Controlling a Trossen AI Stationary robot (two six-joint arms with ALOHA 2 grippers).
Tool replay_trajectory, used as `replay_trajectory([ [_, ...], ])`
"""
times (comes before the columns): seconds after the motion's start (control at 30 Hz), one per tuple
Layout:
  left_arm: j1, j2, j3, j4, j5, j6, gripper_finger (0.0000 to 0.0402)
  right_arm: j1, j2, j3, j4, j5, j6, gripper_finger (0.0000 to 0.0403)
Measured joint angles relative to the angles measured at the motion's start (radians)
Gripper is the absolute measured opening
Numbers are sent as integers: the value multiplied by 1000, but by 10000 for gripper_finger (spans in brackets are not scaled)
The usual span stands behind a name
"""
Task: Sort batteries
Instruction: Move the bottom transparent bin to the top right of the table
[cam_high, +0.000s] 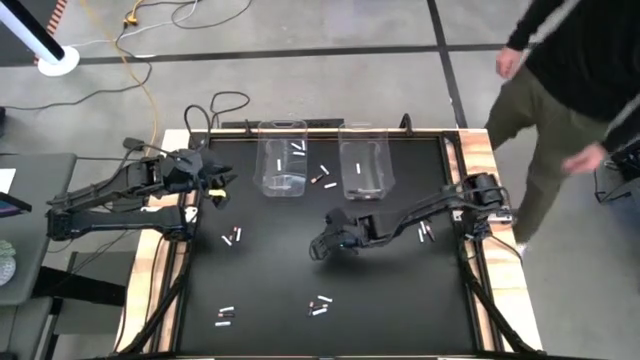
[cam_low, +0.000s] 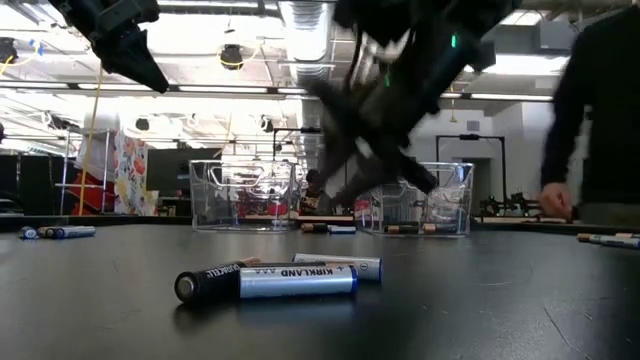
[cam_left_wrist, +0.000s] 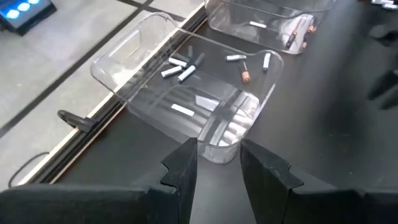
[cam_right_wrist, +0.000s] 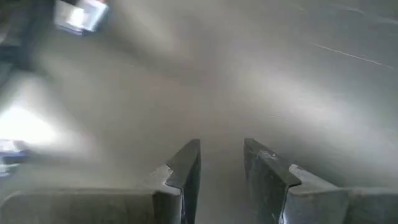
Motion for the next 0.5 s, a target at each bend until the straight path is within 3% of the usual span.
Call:
replay_trajectory([
  [0.27,2,2,-1,2,-1,-15,116,-19,178,47,106,14,-174,119],
  [0.5,0,2,-1,5,1,-65,116,-38,175,53,6,166,-126,21],
])
